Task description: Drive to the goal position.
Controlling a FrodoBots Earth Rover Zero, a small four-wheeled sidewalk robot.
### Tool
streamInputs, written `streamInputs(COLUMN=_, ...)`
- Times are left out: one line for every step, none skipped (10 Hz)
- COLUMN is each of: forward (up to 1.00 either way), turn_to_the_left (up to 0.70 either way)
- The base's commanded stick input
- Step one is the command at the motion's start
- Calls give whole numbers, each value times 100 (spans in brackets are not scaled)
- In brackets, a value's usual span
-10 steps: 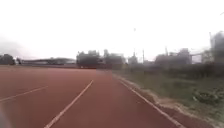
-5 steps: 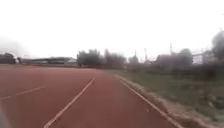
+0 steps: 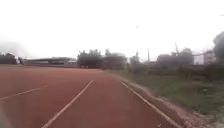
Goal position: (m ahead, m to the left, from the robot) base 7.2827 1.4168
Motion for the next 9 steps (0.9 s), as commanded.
streamInputs(forward=70, turn_to_the_left=0)
streamInputs(forward=70, turn_to_the_left=0)
streamInputs(forward=70, turn_to_the_left=0)
streamInputs(forward=70, turn_to_the_left=0)
streamInputs(forward=70, turn_to_the_left=0)
streamInputs(forward=70, turn_to_the_left=0)
streamInputs(forward=70, turn_to_the_left=0)
streamInputs(forward=70, turn_to_the_left=0)
streamInputs(forward=70, turn_to_the_left=0)
